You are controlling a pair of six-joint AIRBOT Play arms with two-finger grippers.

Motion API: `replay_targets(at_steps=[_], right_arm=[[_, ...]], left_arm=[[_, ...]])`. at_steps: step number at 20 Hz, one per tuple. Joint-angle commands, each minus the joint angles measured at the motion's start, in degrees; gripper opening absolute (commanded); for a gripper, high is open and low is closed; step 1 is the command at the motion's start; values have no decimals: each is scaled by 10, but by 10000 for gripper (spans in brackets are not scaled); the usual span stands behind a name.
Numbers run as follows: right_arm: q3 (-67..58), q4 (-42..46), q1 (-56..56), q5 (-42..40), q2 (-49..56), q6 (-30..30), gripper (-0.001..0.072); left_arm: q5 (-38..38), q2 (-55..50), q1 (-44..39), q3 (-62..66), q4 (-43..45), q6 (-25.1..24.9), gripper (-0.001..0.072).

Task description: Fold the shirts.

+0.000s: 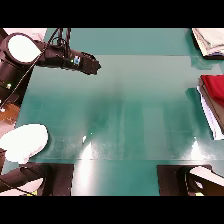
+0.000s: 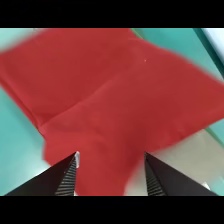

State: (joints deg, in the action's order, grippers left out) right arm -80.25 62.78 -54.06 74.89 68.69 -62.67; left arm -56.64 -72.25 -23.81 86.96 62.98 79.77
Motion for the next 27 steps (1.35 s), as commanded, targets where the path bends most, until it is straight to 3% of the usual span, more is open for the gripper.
replay_targets(at_steps=[1,3,6,9,11,13,15,20,27], right_arm=[[81,47,-60,-24,-59,-13,501],[104,36,-78,-35,-80,-40,511],[118,-80,-52,-33,-84,-46,508],[137,-173,51,-35,-84,-46,508],[143,-177,136,-61,-83,-46,484],[142,-177,219,-83,-79,-46,233],[142,-177,290,-113,-74,-46,29],[142,-177,395,-134,-55,-46,17],[142,-178,420,-96,-35,-46,17]], left_arm=[[-4,0,0,0,0,-7,28],[-9,0,0,0,2,-8,27],[-9,0,0,0,3,-7,28],[-6,0,0,0,3,-7,28],[-17,0,0,0,3,-7,28],[-35,0,0,0,2,-7,28],[-35,0,0,0,1,-7,28],[0,0,0,0,0,-7,28],[44,0,0,0,-1,-7,28]])
